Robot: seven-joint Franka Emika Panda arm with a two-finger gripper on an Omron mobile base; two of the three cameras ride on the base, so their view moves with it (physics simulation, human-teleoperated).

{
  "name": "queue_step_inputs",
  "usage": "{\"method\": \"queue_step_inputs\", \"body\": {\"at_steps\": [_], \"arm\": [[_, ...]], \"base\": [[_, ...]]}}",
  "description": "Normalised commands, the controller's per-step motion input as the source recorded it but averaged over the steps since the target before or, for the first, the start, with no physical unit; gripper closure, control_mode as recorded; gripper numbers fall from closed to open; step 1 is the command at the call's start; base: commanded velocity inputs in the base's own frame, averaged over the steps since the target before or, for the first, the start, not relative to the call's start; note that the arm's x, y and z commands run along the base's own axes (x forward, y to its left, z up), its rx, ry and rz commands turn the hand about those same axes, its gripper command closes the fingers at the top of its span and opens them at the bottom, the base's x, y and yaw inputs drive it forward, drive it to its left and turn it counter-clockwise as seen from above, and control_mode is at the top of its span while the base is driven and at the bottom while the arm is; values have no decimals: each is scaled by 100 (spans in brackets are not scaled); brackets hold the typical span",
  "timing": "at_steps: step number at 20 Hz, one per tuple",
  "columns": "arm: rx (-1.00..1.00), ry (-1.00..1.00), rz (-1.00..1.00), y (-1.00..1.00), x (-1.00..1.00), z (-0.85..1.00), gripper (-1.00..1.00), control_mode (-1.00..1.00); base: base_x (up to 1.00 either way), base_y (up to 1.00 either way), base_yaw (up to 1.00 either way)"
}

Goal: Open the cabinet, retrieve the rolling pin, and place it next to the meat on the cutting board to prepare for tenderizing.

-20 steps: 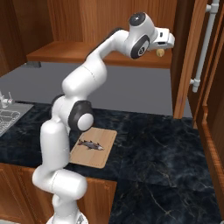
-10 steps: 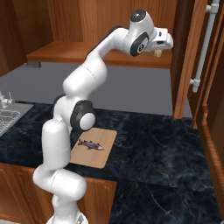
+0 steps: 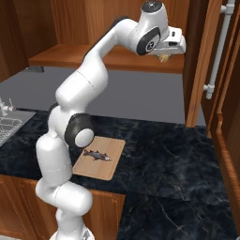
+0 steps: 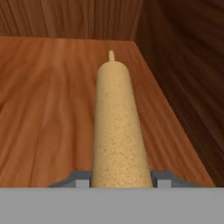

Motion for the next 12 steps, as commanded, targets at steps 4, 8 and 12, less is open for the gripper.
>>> {"method": "queue_step_inputs", "body": {"at_steps": [4,8,12], "arm": [[3,-9,3,61,-100,-15,100,-100],[3,-12,4,76,-100,-8,100,-100],[1,-11,6,74,-100,-6,100,-100]], "base": [[0,0,0],[0,0,0],[0,0,0]]}}
